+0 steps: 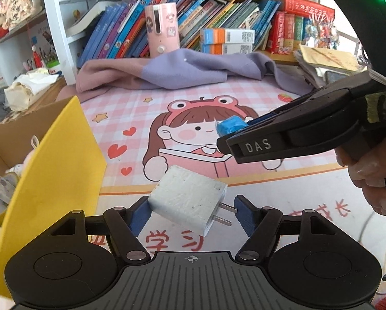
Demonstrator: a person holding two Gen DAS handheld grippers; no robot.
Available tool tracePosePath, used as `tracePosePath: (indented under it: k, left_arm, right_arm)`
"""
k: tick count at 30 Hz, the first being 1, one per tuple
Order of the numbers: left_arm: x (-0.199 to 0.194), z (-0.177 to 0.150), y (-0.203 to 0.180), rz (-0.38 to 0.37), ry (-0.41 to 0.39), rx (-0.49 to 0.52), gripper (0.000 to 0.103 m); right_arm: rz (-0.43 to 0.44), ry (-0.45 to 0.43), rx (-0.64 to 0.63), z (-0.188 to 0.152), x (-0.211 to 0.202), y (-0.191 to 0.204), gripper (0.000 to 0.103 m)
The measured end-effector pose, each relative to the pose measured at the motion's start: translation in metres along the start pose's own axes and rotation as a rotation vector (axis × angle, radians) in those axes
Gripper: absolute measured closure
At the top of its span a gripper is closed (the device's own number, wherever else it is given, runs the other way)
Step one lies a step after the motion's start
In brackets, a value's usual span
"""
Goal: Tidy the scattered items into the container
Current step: 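Lift the charger plug and blue bag and carry them toward the yellow box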
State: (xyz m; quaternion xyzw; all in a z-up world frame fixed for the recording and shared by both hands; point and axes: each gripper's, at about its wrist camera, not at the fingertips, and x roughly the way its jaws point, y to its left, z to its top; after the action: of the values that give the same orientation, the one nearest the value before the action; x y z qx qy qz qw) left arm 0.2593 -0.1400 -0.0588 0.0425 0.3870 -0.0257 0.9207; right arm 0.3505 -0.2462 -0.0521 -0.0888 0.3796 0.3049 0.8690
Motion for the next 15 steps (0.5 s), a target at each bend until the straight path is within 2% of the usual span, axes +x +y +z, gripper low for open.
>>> tracePosePath:
  k: [15]
  left_arm:
    - [-0.072, -0.026, -0.001, -0.060, -0.048, -0.004, 0.032]
  right_arm:
    - [-0.050, -0.057, 0.037, -0.043, -0.079, 0.024, 0.073]
